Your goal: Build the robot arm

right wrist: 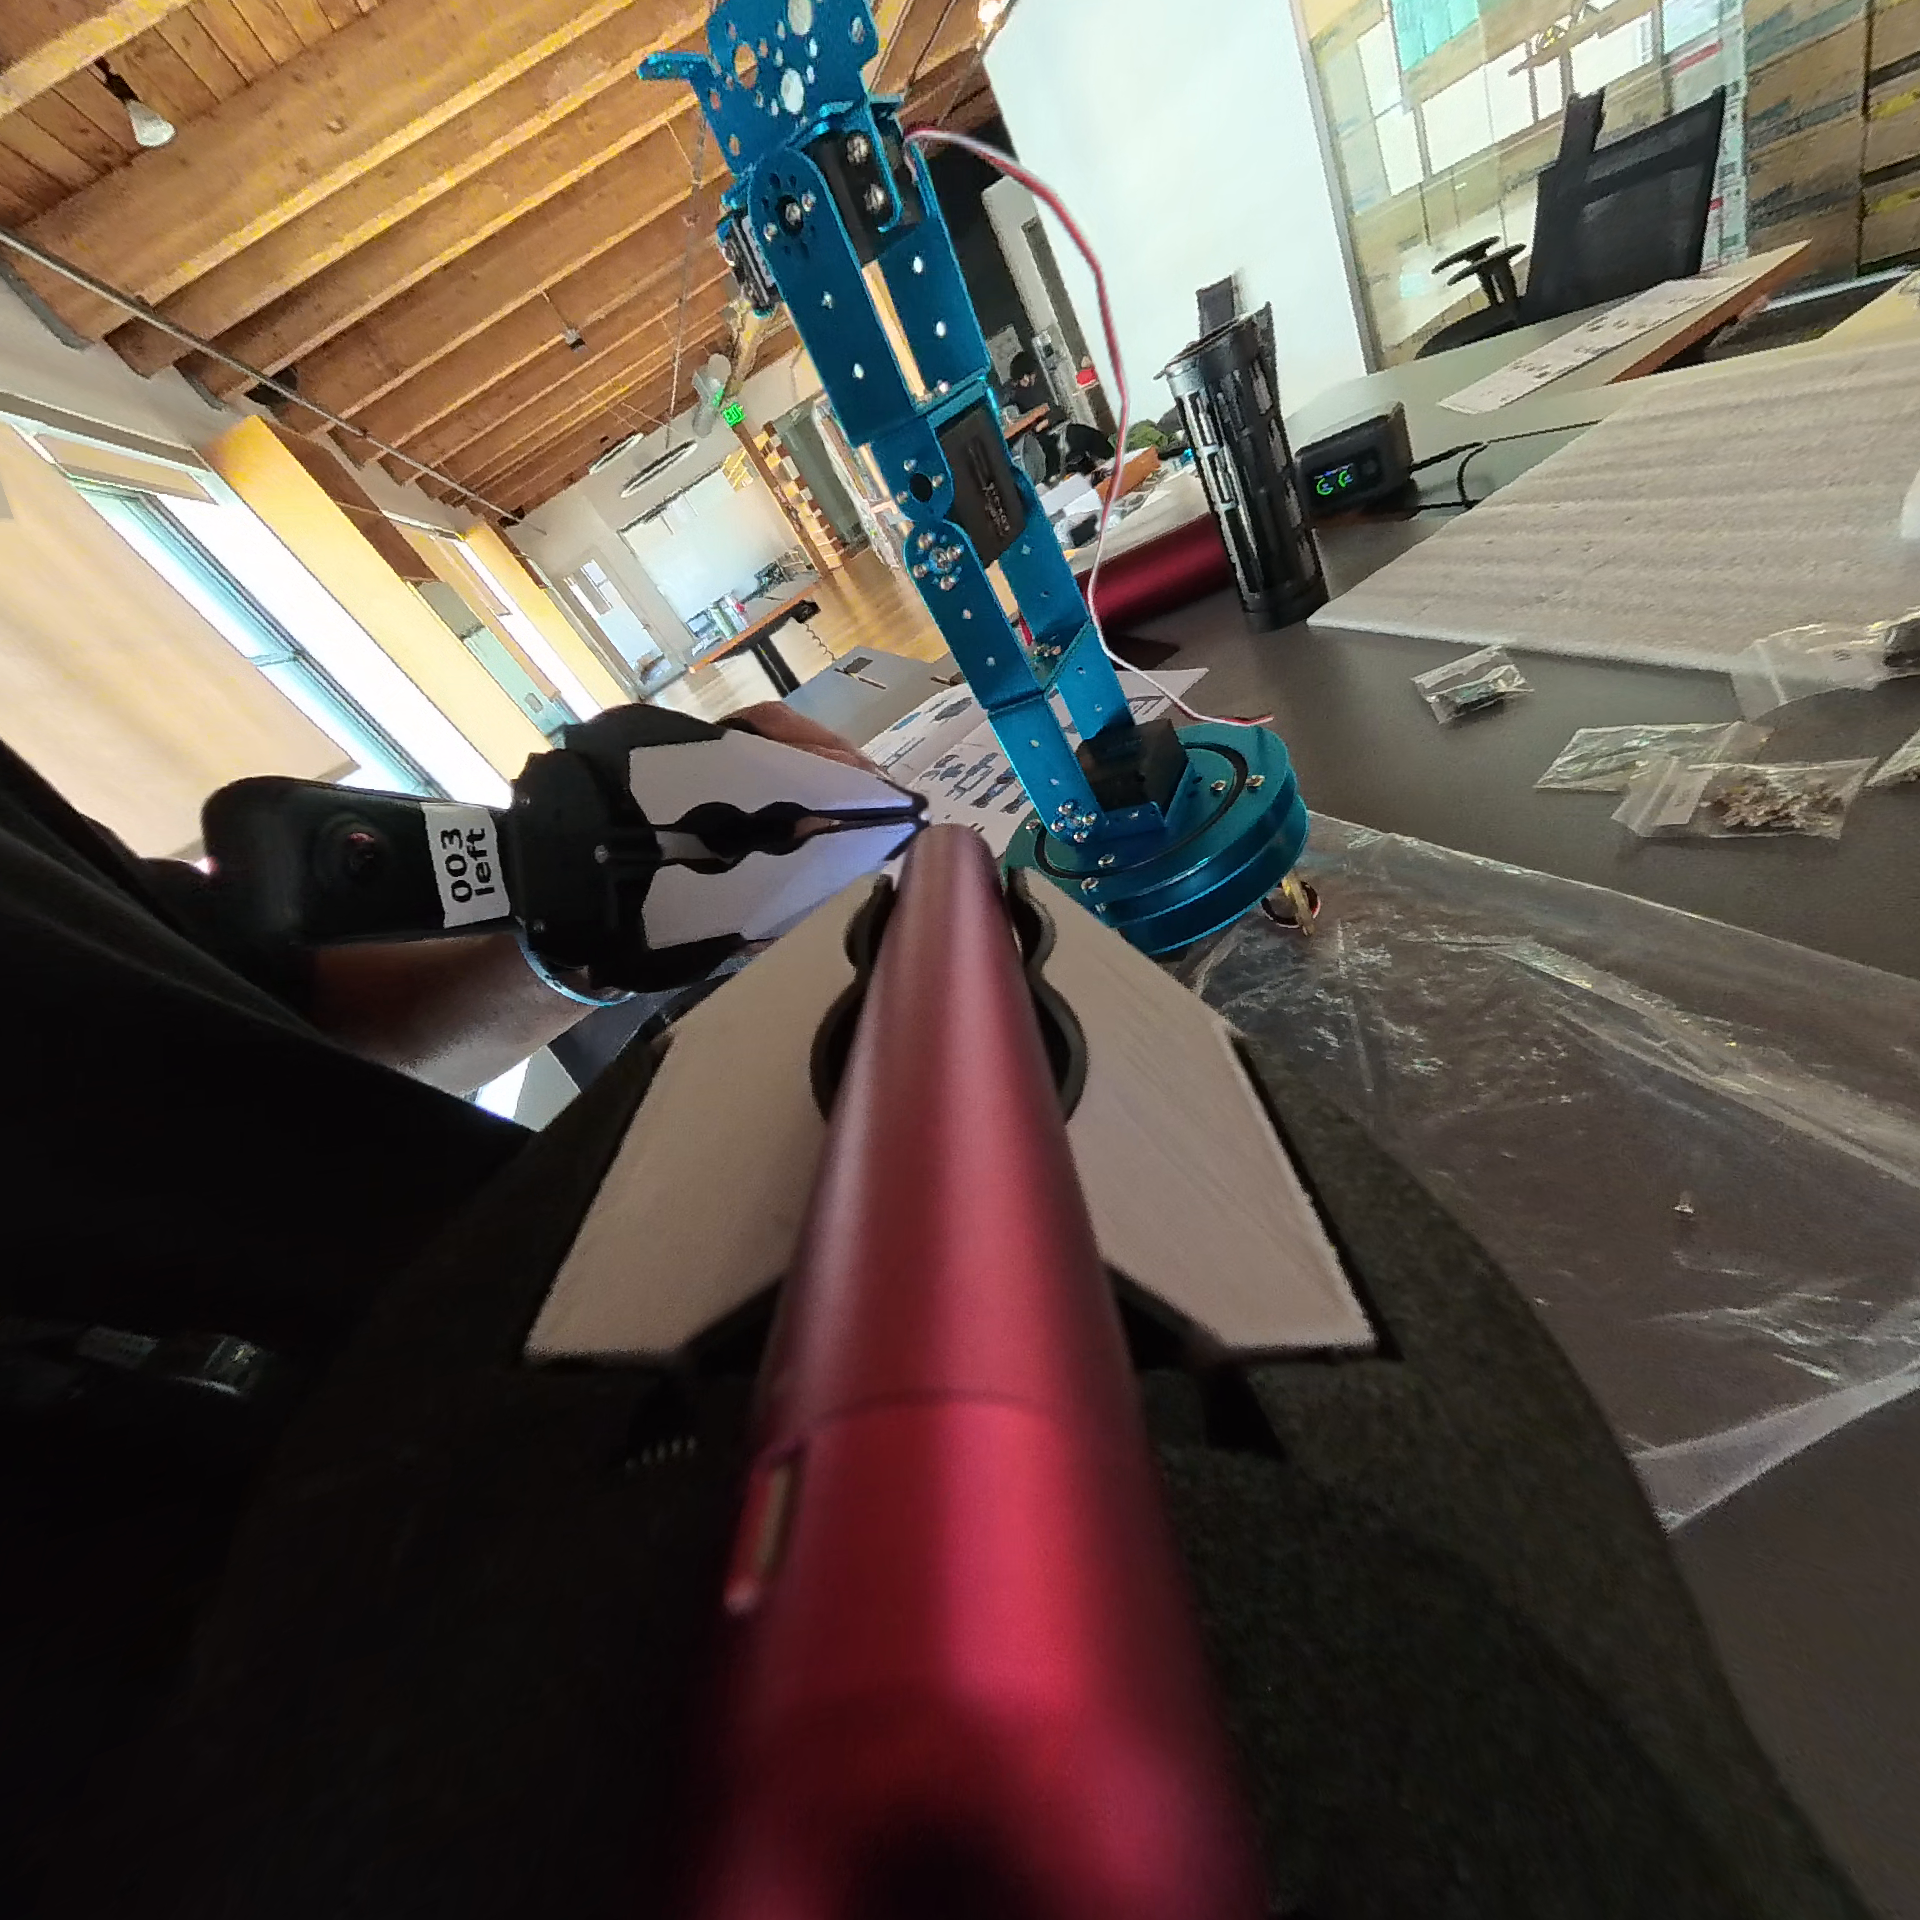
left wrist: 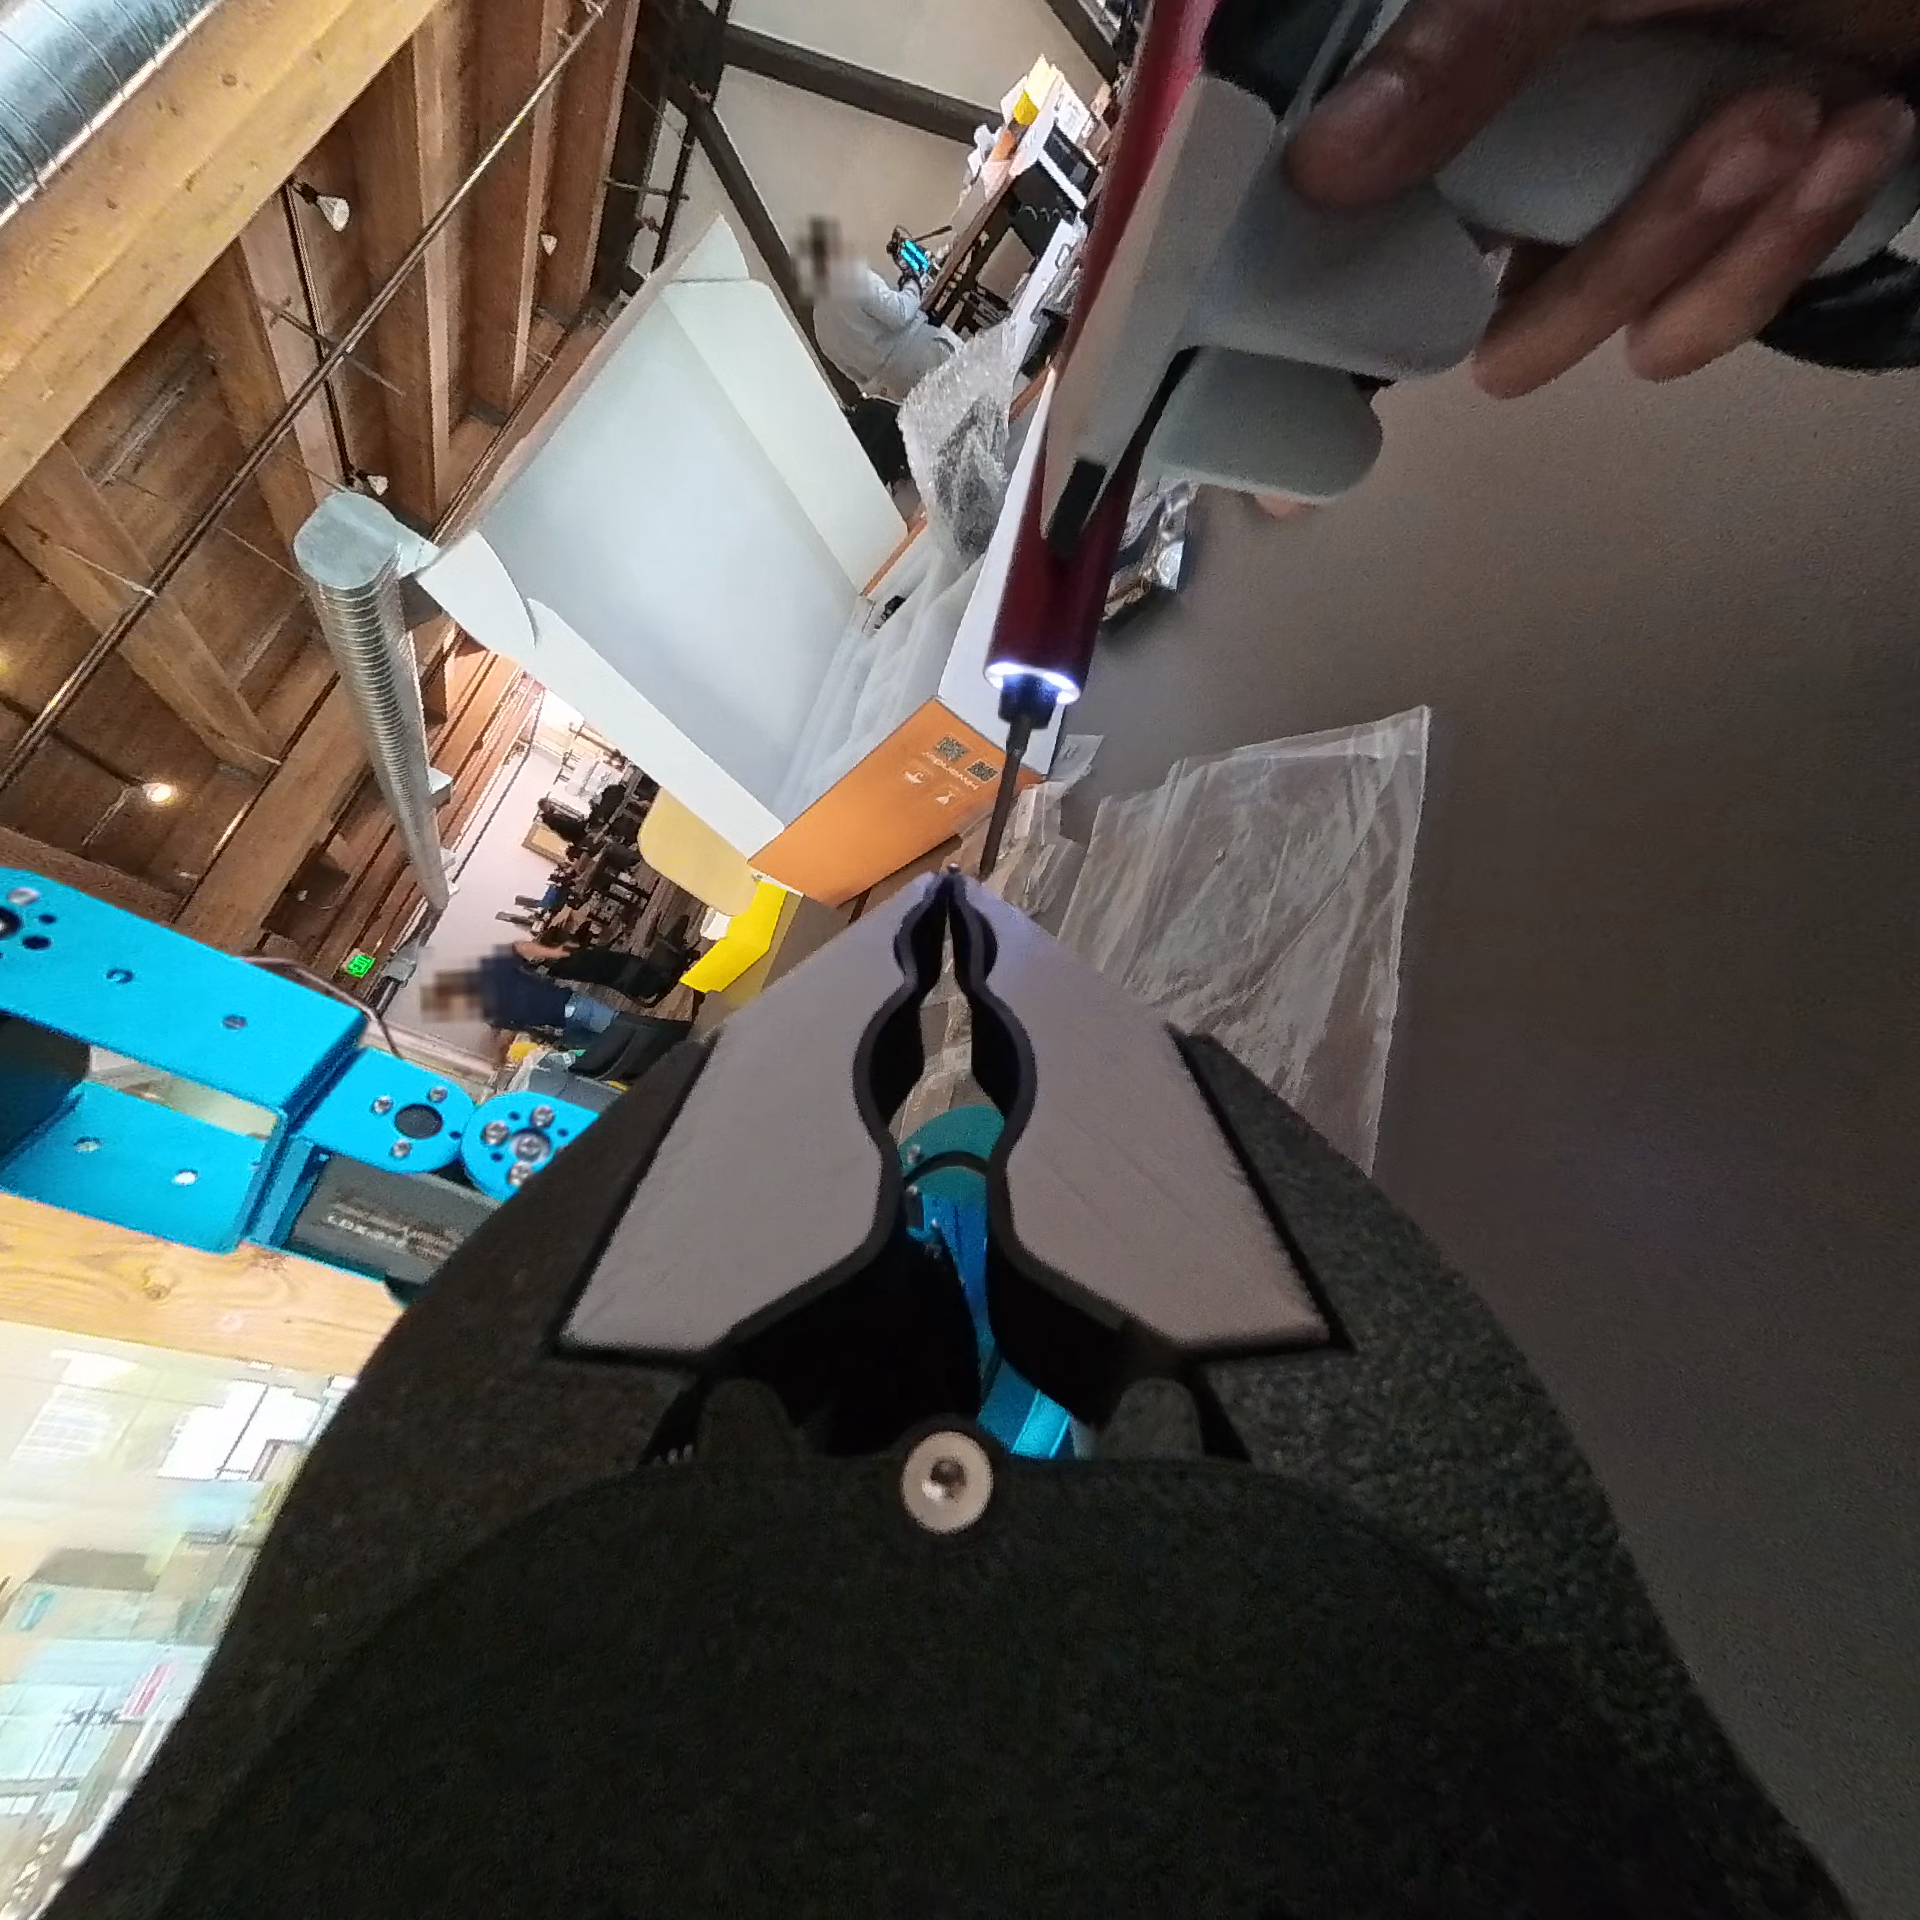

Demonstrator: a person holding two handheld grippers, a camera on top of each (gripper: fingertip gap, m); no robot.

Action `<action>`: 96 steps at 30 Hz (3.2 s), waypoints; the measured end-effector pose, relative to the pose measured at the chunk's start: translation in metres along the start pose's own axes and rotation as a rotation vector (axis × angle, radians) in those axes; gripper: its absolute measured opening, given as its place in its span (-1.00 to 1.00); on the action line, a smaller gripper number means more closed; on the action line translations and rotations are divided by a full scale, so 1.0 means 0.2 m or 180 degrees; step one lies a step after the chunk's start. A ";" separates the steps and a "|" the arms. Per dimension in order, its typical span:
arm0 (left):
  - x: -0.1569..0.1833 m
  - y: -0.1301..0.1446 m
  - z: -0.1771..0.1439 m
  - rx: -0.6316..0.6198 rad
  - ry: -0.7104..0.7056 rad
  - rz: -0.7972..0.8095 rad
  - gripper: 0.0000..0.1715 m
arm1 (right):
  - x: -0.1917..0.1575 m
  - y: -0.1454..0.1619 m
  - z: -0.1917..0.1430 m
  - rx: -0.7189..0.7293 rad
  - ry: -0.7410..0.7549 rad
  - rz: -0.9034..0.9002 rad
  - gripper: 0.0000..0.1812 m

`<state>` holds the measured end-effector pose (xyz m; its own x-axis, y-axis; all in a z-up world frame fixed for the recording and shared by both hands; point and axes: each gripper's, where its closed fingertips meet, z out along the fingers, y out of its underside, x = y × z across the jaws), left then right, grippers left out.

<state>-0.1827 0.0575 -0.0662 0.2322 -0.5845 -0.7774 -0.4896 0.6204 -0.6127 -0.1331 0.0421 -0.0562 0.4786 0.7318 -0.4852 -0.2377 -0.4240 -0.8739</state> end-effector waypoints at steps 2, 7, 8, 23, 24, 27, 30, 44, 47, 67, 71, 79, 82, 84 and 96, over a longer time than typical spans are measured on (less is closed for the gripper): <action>-0.01 -0.02 0.00 0.0036 0.0003 -0.0031 -1.00 | 0.00 -0.02 -0.01 0.0024 -0.0028 -0.0017 -0.75; -0.02 -0.06 0.01 0.0088 0.0027 -0.0037 -1.00 | -0.02 -0.07 -0.02 0.0044 -0.0109 -0.0084 -0.73; -0.02 -0.06 0.02 0.0082 0.0024 -0.0033 -1.00 | -0.03 -0.07 -0.03 0.0034 -0.0118 -0.0094 -0.74; -0.01 -0.06 0.04 0.0050 0.0071 0.0022 -1.00 | -0.02 -0.09 -0.06 0.0052 -0.0163 -0.0103 -0.74; -0.02 -0.06 0.04 0.0060 0.0057 0.0033 -1.00 | -0.02 -0.09 -0.06 0.0042 -0.0171 -0.0102 -0.74; -0.02 -0.07 0.04 0.0072 0.0059 0.0034 -1.00 | -0.02 -0.08 -0.05 0.0017 -0.0187 -0.0093 -0.74; -0.03 -0.07 0.04 0.0070 0.0052 0.0045 -1.00 | -0.02 -0.08 -0.04 0.0017 -0.0184 -0.0098 -0.74; -0.04 -0.07 0.02 0.0094 0.0057 0.0047 -1.00 | -0.01 -0.09 -0.02 0.0001 -0.0188 -0.0104 -0.74; -0.05 -0.07 0.02 0.0098 0.0052 0.0020 -1.00 | -0.03 -0.11 -0.02 0.0068 -0.0251 -0.0082 -0.75; -0.05 -0.04 0.03 0.0034 0.0094 -0.0035 -1.00 | 0.03 -0.09 -0.01 -0.0001 -0.0159 -0.0080 -0.73; 0.00 0.02 0.06 -0.0141 0.0326 -0.0650 -0.87 | 0.02 -0.10 -0.01 0.0009 -0.0183 -0.0087 -0.74; -0.08 -0.09 0.08 0.0269 0.0467 -0.2311 -0.85 | -0.02 -0.14 0.00 0.0044 -0.0234 -0.0132 -0.76; -0.08 -0.09 0.08 0.0263 0.0458 -0.2255 -0.89 | -0.03 -0.16 -0.01 0.0071 -0.0269 -0.0128 -0.76; -0.08 -0.09 0.08 0.0274 0.0443 -0.2229 -0.92 | -0.04 -0.17 -0.01 0.0069 -0.0266 -0.0166 -0.75; -0.10 -0.08 0.08 0.0306 0.0396 -0.2148 -1.00 | -0.05 -0.18 -0.01 0.0060 -0.0289 -0.0167 -0.76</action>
<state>-0.1660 0.0672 -0.0435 0.3588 -0.9110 -0.2033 -0.1939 0.1403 -0.9709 -0.1281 0.0497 -0.0199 0.4123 0.7985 -0.4387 -0.2306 -0.3744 -0.8982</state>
